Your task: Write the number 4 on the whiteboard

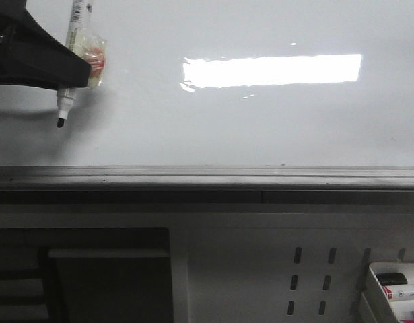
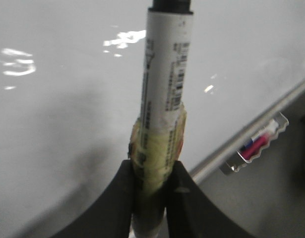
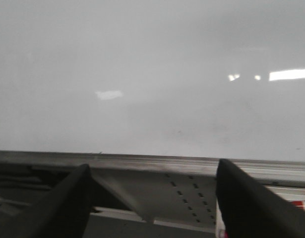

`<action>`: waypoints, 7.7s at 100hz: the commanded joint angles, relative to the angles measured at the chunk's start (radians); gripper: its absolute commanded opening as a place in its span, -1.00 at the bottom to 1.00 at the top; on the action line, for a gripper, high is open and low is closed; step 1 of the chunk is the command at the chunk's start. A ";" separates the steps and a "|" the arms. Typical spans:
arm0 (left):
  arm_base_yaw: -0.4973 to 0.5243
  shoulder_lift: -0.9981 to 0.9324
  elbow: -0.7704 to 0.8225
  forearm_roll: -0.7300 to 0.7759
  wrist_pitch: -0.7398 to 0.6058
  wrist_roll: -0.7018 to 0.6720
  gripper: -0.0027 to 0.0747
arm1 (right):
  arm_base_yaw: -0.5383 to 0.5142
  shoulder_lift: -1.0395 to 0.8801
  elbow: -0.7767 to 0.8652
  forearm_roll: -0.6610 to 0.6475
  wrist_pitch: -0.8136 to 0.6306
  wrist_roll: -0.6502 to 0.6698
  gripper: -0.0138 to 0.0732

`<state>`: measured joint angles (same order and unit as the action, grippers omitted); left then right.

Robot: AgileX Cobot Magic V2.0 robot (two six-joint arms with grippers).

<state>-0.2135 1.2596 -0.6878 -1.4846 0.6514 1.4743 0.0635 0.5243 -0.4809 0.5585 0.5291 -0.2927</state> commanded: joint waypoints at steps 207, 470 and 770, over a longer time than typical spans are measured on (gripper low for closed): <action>-0.633 0.002 -0.154 0.412 -0.425 0.002 -0.98 | 0.233 0.771 -0.603 0.431 0.591 -0.594 -0.81; -0.139 -0.404 0.037 0.239 -0.452 -0.185 0.48 | 0.309 0.546 -0.237 0.722 -0.335 -0.955 -0.78; -0.582 -0.118 -0.118 0.247 -0.341 0.035 -0.98 | 0.314 0.532 -0.464 0.433 0.370 -0.664 -0.71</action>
<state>-0.7914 1.1571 -0.7697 -1.1771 0.3636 1.5379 0.3789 1.0678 -0.9113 0.9397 0.8943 -0.9565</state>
